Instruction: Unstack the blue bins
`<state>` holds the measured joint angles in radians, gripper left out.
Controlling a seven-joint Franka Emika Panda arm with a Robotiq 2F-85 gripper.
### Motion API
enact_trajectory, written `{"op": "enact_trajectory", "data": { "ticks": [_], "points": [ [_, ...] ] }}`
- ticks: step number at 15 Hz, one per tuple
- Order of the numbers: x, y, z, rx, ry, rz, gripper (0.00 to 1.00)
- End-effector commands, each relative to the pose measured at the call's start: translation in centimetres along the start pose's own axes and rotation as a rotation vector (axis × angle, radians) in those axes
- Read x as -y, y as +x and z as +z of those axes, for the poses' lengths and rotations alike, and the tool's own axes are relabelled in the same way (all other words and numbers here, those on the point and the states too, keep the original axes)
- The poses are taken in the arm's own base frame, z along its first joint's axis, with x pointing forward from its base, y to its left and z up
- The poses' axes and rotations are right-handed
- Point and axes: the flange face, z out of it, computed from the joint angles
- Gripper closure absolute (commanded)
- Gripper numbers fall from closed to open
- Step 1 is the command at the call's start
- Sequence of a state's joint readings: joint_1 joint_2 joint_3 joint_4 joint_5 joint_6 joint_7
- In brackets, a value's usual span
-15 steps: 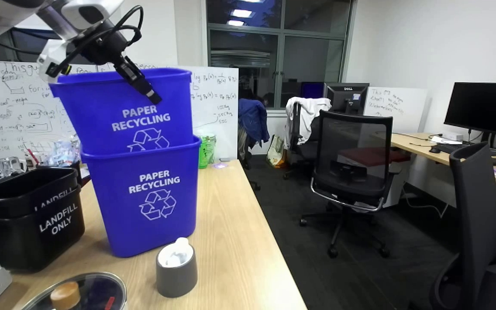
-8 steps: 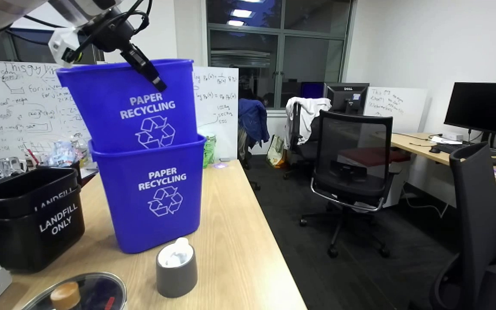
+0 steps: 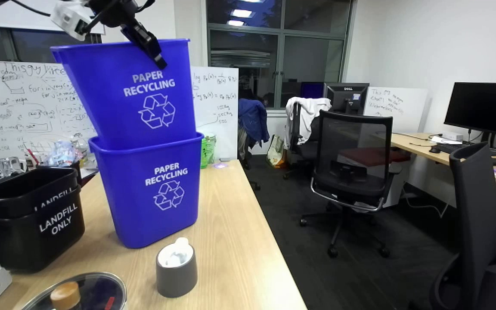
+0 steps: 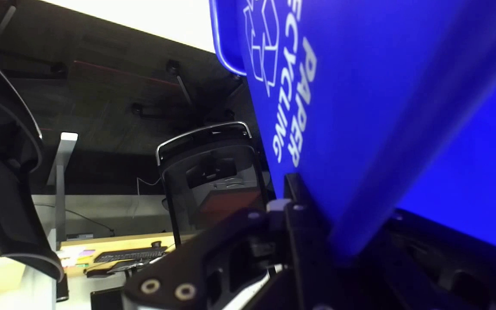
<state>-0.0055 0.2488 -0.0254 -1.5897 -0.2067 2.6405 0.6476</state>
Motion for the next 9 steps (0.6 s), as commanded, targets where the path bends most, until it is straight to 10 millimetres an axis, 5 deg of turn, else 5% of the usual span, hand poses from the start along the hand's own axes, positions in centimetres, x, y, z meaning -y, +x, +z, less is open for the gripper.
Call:
{"op": "enact_trajectory", "data": {
  "ticks": [1, 9],
  "points": [
    [1.9, 2.8, -0.3, -0.021, 0.035, -0.022, 0.99],
    [4.5, 6.0, -0.4, -0.051, 0.047, -0.091, 0.99]
  ]
}}
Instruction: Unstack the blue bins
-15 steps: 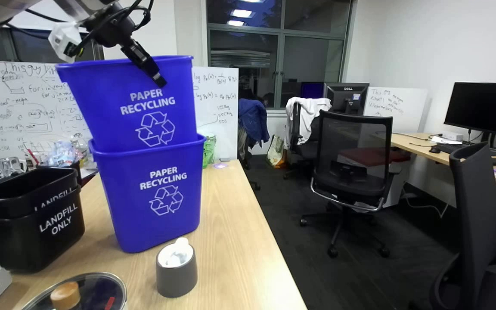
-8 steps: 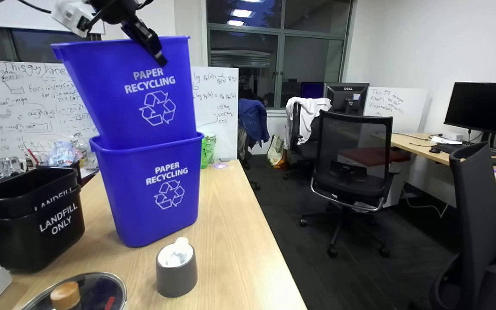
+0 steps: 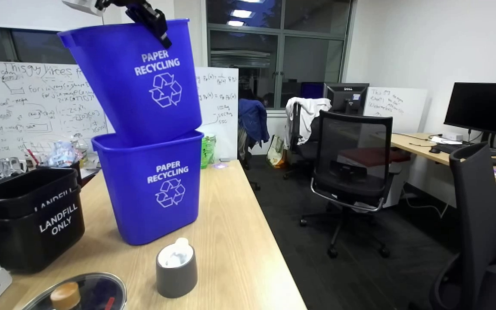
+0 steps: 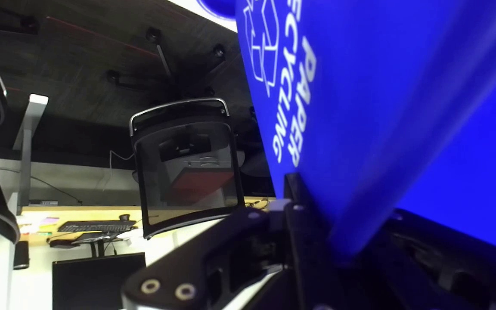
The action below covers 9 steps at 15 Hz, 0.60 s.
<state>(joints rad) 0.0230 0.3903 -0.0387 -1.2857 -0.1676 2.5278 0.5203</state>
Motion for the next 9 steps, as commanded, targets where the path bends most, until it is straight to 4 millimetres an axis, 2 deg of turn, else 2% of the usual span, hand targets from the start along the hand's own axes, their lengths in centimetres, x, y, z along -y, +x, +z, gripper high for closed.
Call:
{"op": "enact_trajectory", "data": {
  "ticks": [1, 6, 7, 9],
  "points": [
    [0.79, 1.54, 0.38, -0.019, 0.016, 0.005, 0.99],
    [1.11, 2.05, 1.05, -0.034, 0.024, 0.009, 0.99],
    [0.63, 1.05, 1.20, -0.018, 0.002, -0.003, 0.95],
    [0.74, 1.25, 1.32, -0.024, 0.004, -0.003, 0.95]
  ]
}}
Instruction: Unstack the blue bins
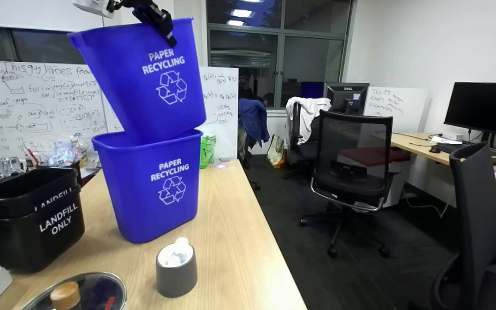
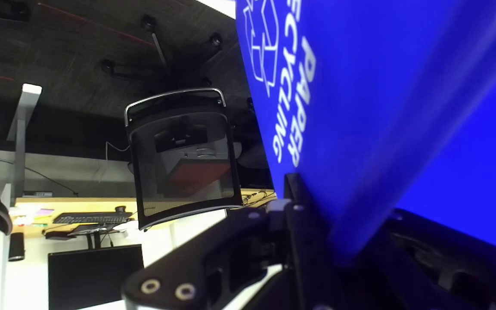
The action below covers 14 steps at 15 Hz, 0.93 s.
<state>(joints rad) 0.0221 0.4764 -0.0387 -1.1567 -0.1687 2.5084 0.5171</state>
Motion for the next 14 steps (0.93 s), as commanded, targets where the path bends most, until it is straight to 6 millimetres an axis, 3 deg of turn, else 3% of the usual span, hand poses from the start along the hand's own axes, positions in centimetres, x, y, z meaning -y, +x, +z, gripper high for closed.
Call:
{"op": "enact_trajectory", "data": {
  "ticks": [1, 7, 11, 14],
  "points": [
    [0.0, 0.0, 0.1, -0.001, 0.000, 0.000, 0.95],
    [0.2, 0.6, -0.1, 0.007, 0.000, -0.010, 0.99],
    [0.3, 3.0, -1.4, 0.006, -0.003, 0.015, 0.99],
    [-1.1, 4.9, -2.4, -0.019, -0.013, 0.040, 0.99]
  ]
}}
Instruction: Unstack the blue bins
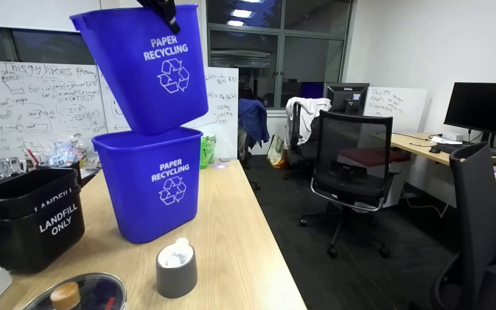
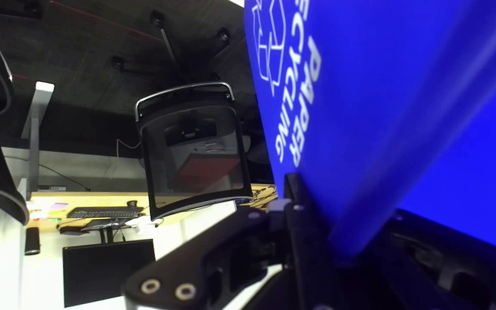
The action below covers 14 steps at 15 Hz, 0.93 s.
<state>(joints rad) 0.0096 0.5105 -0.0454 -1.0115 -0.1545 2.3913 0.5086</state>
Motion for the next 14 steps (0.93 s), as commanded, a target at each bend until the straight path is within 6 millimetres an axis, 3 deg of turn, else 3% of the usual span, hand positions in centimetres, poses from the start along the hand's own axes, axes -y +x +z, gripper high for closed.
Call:
{"op": "enact_trajectory", "data": {
  "ticks": [1, 5, 10, 14],
  "points": [
    [-0.9, 2.4, -0.6, -0.016, 0.002, 0.022, 0.99],
    [-2.1, 4.2, -1.6, -0.025, -0.029, -0.008, 0.99],
    [-3.8, 6.7, -3.3, -0.158, -0.101, -0.091, 0.99],
    [-7.3, 8.9, -5.1, -0.258, -0.269, -0.115, 0.99]
  ]
}}
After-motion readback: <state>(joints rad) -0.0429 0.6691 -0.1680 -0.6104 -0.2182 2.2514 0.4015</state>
